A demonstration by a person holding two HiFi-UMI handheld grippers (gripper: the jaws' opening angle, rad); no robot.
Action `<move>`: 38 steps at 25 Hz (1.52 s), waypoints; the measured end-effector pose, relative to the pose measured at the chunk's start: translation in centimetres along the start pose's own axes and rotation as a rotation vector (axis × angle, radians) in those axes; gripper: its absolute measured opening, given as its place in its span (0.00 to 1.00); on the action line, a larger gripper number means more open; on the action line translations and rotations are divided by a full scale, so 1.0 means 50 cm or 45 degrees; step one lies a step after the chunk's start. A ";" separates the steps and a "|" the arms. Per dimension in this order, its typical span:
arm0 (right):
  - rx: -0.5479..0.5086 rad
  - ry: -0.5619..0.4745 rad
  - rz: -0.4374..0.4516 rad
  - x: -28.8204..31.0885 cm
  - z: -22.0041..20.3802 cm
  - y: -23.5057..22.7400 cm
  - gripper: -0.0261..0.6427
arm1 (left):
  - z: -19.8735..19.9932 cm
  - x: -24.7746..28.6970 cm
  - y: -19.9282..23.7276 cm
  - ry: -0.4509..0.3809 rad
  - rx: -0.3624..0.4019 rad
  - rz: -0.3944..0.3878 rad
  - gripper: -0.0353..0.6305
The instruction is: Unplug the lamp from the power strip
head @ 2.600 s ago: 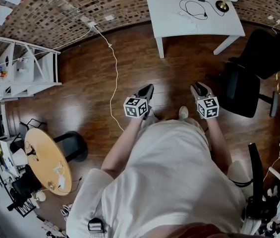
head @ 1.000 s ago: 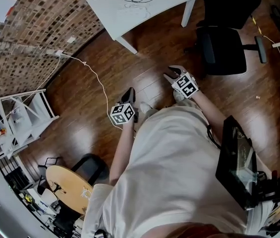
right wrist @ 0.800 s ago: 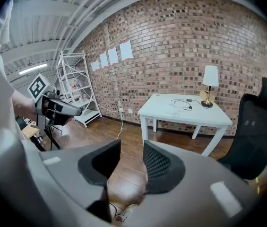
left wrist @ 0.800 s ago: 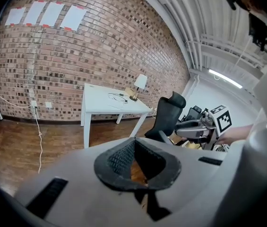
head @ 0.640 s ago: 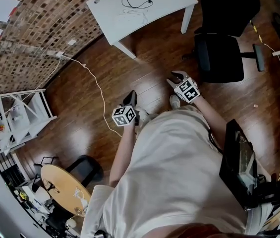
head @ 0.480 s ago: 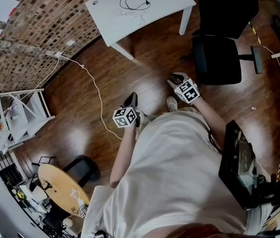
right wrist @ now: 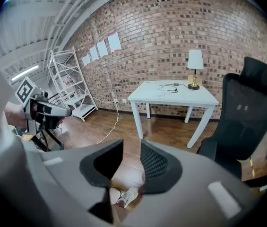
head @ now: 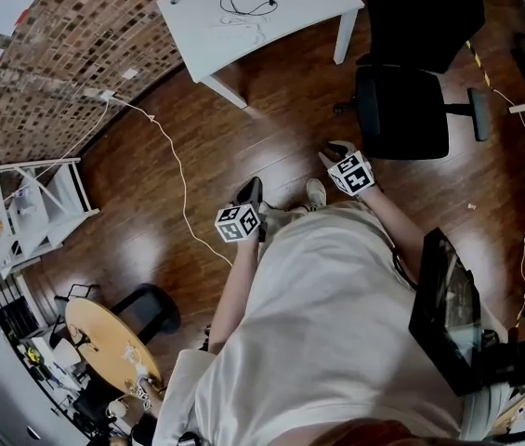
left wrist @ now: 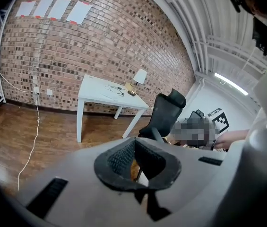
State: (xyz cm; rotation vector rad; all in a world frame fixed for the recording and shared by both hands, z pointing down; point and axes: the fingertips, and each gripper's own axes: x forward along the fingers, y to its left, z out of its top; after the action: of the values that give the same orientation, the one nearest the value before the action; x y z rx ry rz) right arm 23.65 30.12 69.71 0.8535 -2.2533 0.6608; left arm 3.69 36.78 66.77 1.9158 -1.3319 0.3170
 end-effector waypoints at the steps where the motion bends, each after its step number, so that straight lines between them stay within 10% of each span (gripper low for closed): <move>1: -0.004 0.000 -0.001 -0.002 0.001 -0.001 0.20 | -0.001 -0.001 0.001 0.001 -0.006 0.004 0.06; 38: -0.203 0.085 -0.051 0.050 0.096 -0.068 0.04 | 0.024 -0.002 0.033 0.031 0.006 0.051 0.06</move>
State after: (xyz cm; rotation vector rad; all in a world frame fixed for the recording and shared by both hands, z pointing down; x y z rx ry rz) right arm 22.78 23.83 69.00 0.7844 -2.1903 0.4768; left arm 1.94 35.75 66.66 1.8850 -1.3558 0.3625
